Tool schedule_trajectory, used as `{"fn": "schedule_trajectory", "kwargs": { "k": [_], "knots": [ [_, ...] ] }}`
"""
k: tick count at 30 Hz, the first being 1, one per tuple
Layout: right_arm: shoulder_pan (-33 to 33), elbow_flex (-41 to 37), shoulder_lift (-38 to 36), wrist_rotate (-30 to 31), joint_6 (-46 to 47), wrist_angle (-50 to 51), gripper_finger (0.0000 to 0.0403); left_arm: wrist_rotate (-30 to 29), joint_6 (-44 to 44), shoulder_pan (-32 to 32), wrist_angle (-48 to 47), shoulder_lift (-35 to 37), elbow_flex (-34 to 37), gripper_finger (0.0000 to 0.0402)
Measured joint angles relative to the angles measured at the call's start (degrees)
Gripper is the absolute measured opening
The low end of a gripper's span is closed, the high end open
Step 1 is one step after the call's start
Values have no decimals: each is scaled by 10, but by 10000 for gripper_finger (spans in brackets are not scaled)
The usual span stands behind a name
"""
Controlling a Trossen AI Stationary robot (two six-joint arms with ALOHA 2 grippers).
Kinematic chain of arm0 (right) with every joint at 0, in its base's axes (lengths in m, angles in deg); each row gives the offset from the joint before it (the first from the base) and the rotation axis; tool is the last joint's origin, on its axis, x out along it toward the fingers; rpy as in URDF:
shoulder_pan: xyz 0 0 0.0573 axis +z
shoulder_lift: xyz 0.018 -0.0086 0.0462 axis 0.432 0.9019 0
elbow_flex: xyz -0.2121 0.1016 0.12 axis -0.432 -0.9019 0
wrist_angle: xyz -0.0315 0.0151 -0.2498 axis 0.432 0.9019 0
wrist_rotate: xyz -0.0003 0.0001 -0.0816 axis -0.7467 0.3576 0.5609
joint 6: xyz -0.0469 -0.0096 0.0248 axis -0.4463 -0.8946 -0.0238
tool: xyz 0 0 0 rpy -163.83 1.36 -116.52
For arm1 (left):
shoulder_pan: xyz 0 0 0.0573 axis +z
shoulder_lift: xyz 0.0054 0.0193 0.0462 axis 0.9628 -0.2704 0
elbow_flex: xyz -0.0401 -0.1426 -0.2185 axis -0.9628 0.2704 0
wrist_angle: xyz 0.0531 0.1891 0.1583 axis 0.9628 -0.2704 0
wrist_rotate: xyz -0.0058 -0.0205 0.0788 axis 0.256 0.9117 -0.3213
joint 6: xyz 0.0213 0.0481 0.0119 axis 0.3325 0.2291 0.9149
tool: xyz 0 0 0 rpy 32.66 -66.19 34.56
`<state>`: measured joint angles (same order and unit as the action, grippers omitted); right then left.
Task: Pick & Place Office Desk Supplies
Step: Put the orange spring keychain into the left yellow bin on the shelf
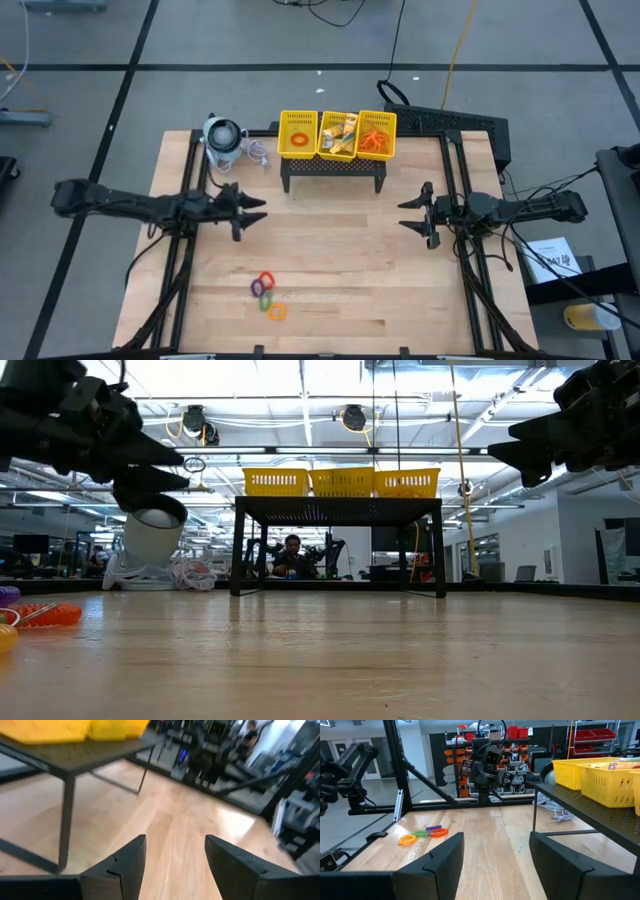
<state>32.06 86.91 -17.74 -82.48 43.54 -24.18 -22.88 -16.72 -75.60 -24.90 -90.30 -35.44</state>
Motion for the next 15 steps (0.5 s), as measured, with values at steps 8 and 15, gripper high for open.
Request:
{"fn": "schedule_trajectory", "kwargs": {
  "k": [8, 15],
  "knots": [
    [0, 0, 0, 0, 0, 0, 215, -46, 1, -53, -31, -214, -114, 214],
    [0, 0, 0, 0, 0, 0, 215, -46, -10, -75, -227, -384, -264, 214]
  ]
}}
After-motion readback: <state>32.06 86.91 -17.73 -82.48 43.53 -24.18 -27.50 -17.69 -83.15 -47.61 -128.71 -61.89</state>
